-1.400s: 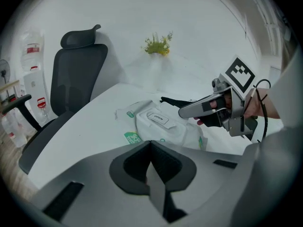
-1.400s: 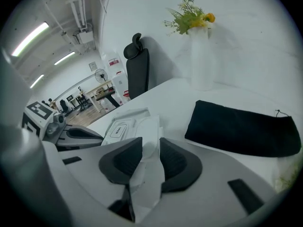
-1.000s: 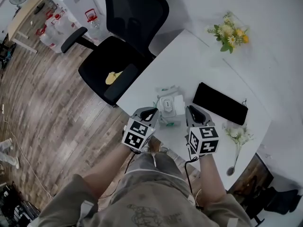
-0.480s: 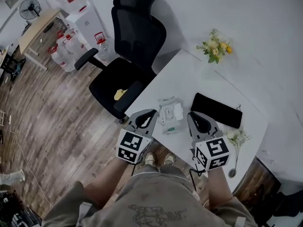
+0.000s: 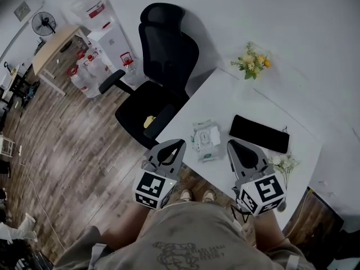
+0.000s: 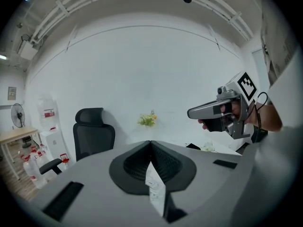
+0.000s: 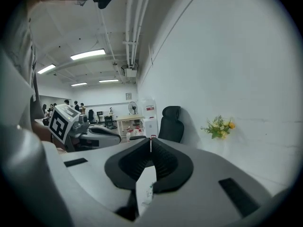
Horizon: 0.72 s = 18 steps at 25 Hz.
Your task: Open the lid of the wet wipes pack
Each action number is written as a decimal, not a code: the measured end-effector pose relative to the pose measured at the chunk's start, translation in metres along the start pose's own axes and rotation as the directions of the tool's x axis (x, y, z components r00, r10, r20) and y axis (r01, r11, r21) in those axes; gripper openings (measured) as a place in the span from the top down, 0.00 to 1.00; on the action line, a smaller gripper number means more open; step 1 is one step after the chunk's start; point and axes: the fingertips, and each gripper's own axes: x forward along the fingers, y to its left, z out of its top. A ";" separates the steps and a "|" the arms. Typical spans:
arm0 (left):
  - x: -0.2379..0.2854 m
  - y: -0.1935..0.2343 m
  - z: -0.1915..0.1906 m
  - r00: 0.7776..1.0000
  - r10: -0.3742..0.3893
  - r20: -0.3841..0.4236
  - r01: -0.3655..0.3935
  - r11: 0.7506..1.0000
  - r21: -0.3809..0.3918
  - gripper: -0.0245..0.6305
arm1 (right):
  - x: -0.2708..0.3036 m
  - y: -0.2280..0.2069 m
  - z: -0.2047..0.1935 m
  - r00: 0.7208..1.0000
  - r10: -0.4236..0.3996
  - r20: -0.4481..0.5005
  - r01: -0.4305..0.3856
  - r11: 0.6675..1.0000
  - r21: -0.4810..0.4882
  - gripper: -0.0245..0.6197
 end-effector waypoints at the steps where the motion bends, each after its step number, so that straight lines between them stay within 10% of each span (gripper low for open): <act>1: -0.004 0.000 0.003 1.000 0.014 0.016 -0.014 1.000 0.003 0.94 | -0.003 0.002 0.002 1.000 0.010 0.010 -0.010 1.000 0.006 0.91; 18: -0.020 -0.004 0.013 0.996 0.073 0.053 -0.075 0.997 0.022 0.94 | -0.021 0.010 -0.002 1.000 0.031 0.006 -0.031 0.999 0.009 0.91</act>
